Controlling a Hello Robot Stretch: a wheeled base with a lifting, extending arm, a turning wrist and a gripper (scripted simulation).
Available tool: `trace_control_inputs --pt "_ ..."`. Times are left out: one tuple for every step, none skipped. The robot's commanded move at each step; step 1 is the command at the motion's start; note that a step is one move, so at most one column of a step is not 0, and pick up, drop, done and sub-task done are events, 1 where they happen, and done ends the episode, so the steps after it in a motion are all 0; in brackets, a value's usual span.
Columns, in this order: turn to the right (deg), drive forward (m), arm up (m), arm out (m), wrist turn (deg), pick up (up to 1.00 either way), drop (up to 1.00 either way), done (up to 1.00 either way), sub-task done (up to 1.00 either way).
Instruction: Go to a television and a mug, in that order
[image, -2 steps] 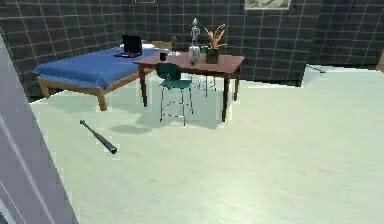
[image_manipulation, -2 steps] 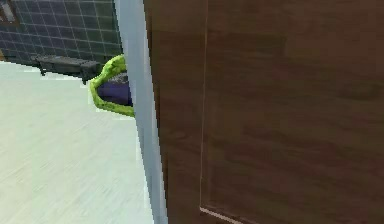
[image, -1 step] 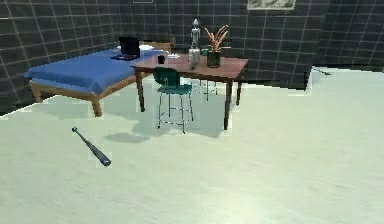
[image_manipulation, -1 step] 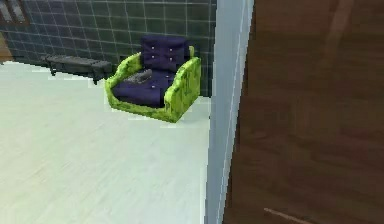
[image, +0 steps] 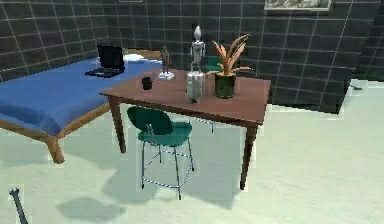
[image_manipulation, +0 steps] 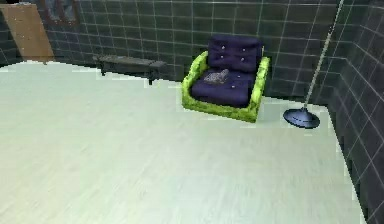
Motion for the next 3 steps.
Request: trace_control_inputs --pt "0.0 0.80 0.00 0.00 0.0 0.00 0.00 0.00 0.00" --pt "-21.0 0.00 0.00 0.00 0.0 0.00 0.00 0.00 0.00" --pt "0.0 0.00 0.00 0.00 0.0 0.00 0.00 1.00 0.00"
